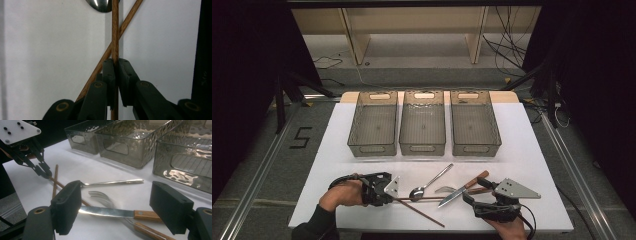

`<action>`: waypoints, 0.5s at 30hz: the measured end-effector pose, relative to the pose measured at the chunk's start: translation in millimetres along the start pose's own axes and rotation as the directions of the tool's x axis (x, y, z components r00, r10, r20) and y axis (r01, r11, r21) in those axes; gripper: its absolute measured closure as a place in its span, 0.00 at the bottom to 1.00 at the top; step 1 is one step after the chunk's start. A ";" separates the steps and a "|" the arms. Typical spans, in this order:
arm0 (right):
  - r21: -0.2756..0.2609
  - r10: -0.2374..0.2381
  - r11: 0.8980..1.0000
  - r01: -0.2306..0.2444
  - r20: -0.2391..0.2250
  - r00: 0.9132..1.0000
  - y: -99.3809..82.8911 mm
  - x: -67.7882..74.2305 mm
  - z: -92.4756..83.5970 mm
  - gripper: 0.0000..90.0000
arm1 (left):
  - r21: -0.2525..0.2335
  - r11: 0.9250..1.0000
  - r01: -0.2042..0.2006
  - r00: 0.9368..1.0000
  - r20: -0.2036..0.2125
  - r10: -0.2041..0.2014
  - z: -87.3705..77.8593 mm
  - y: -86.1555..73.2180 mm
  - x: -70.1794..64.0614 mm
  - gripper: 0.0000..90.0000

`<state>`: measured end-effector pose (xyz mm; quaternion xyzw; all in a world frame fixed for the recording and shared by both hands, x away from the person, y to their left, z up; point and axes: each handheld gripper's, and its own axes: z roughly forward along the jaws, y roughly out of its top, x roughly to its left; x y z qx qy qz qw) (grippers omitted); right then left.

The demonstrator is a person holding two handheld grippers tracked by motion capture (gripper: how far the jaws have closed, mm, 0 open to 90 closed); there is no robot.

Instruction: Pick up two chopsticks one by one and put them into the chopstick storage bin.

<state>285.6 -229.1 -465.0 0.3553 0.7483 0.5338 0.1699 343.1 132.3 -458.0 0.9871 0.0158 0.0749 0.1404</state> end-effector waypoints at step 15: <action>0.000 0.000 1.000 0.000 -0.001 1.000 -0.1 -0.2 -0.1 0.29 | 0.020 1.000 0.019 1.000 0.004 -0.019 -5.6 -5.0 1.2 0.93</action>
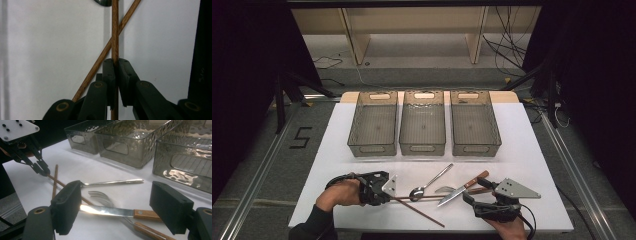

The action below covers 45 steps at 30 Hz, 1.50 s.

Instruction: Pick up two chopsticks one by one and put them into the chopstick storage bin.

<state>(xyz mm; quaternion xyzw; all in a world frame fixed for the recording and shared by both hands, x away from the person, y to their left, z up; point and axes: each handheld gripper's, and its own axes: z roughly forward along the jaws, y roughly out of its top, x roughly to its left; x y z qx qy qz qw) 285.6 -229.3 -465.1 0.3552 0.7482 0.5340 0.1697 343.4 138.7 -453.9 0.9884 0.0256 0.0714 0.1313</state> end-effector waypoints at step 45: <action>-0.006 0.009 1.000 -0.009 0.003 1.000 0.1 -1.1 -0.6 0.29 | -0.453 0.701 0.551 0.744 -0.115 -0.659 -56.9 -41.4 74.4 0.93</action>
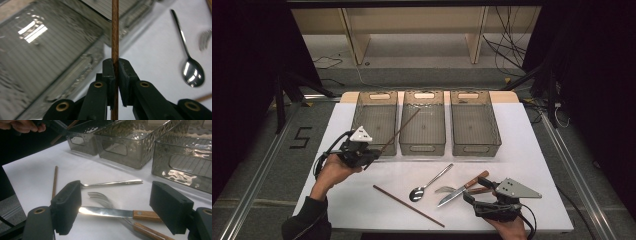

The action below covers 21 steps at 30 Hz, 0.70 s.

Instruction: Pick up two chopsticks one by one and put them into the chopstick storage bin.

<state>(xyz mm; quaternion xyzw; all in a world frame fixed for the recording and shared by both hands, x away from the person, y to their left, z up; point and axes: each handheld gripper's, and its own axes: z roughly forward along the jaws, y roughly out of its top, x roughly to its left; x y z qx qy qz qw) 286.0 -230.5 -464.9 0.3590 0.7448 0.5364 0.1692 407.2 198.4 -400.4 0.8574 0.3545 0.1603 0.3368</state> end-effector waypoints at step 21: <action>-0.004 0.009 1.000 -0.009 -0.002 1.000 -0.1 -0.8 -0.5 0.29 | 0.002 0.995 0.096 0.985 -0.148 -0.095 11.7 47.9 69.1 0.93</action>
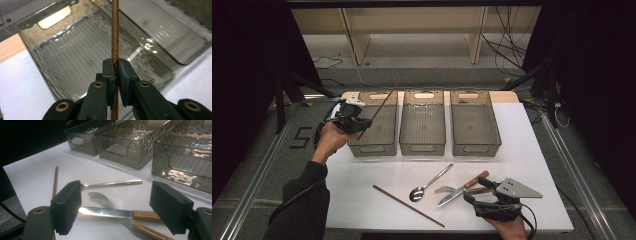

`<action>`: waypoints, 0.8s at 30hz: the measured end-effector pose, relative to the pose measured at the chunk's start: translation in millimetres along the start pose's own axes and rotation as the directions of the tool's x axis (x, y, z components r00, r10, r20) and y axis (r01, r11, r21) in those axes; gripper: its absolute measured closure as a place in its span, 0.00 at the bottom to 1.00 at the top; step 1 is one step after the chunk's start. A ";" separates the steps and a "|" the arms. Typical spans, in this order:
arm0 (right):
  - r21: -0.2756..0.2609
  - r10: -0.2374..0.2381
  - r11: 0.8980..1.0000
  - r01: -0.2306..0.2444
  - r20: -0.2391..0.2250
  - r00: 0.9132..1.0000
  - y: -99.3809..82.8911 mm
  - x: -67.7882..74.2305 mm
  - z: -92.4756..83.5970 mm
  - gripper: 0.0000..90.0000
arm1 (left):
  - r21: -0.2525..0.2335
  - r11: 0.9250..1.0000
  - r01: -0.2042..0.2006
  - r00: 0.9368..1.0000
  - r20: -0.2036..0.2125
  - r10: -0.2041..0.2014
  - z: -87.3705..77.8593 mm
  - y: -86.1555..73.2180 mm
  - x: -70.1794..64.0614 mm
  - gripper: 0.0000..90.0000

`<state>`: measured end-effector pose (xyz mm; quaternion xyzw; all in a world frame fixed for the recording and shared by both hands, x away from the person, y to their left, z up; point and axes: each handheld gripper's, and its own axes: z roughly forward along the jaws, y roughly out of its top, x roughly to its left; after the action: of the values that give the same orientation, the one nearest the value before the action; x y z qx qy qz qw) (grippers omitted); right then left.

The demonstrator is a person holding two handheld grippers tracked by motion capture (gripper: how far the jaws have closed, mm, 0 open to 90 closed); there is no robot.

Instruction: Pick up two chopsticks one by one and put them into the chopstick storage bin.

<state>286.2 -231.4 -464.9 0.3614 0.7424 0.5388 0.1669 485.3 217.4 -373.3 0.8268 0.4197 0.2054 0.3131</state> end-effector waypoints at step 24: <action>-0.001 0.000 1.000 0.000 -0.004 1.000 -0.2 0.3 0.2 0.29 | 0.084 0.995 0.061 0.997 -0.061 -0.056 36.9 -19.4 21.9 0.93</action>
<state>286.1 -231.1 -465.1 0.3604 0.7426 0.5397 0.1656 508.9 231.4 -411.6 0.8205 0.4612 0.2017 0.2708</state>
